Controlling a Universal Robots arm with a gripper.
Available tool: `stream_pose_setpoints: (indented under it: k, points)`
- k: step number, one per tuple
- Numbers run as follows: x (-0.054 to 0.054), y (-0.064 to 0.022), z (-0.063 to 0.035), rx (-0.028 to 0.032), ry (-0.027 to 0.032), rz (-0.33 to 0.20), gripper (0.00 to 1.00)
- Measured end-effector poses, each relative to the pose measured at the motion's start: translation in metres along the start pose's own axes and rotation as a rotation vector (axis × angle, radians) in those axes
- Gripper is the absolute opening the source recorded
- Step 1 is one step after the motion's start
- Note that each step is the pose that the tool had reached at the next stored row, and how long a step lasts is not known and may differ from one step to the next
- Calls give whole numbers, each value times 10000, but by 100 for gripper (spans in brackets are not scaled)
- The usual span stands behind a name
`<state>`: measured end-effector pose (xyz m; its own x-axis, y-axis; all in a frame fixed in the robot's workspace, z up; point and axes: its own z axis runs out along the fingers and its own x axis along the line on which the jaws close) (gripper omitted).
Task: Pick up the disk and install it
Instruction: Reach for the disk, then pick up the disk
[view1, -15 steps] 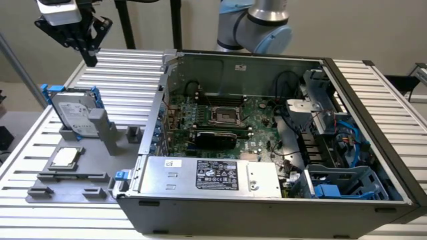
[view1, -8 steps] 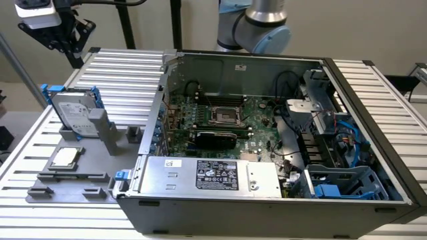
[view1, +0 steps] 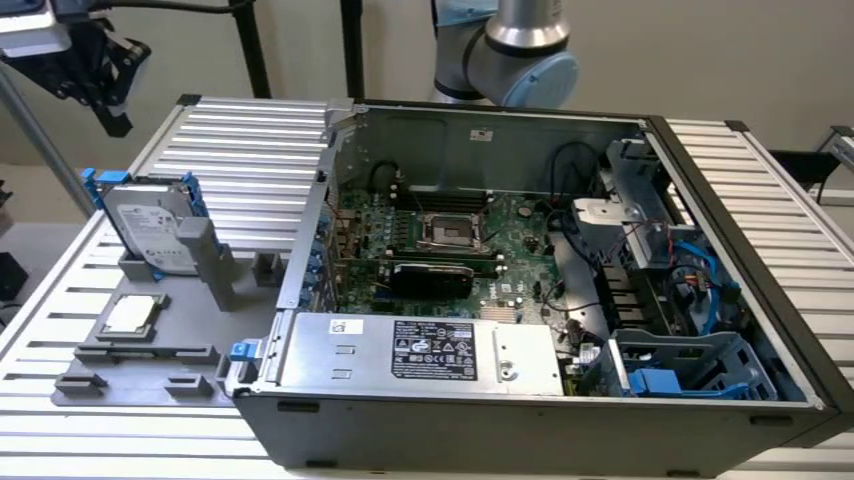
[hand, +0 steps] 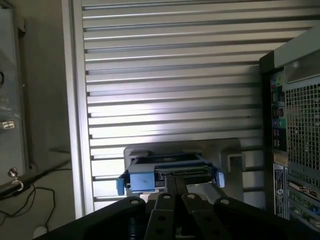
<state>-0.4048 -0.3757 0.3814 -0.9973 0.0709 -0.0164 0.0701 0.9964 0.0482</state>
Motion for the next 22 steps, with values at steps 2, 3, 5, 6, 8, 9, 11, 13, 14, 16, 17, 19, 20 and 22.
stream_pose_setpoints:
  k: [2, 3, 5, 6, 8, 9, 11, 13, 14, 16, 17, 19, 20, 22]
  points:
    - [89, -7, -1, 3, 10, -1, 11]
    - [133, -10, -2, 5, 16, 0, 11]
    - [206, -14, -3, 22, 19, -3, 11]
    - [225, -16, -3, 37, 17, -7, 11]
    - [235, -17, -3, 76, 14, -14, 11]
    - [235, -17, -4, 117, 16, -18, 11]
    - [236, -17, -3, 207, 20, -22, 11]
    - [236, -17, -2, 256, 20, -25, 11]
    - [236, -17, -2, 256, 21, -25, 11]
    - [236, -16, -3, 259, 22, -24, 11]
    - [236, -16, -3, 258, 22, -24, 11]
    - [236, -16, -3, 258, 22, -24, 11]
    - [236, -16, -3, 258, 22, -24, 11]
    - [236, -16, -3, 258, 22, -24, 11]
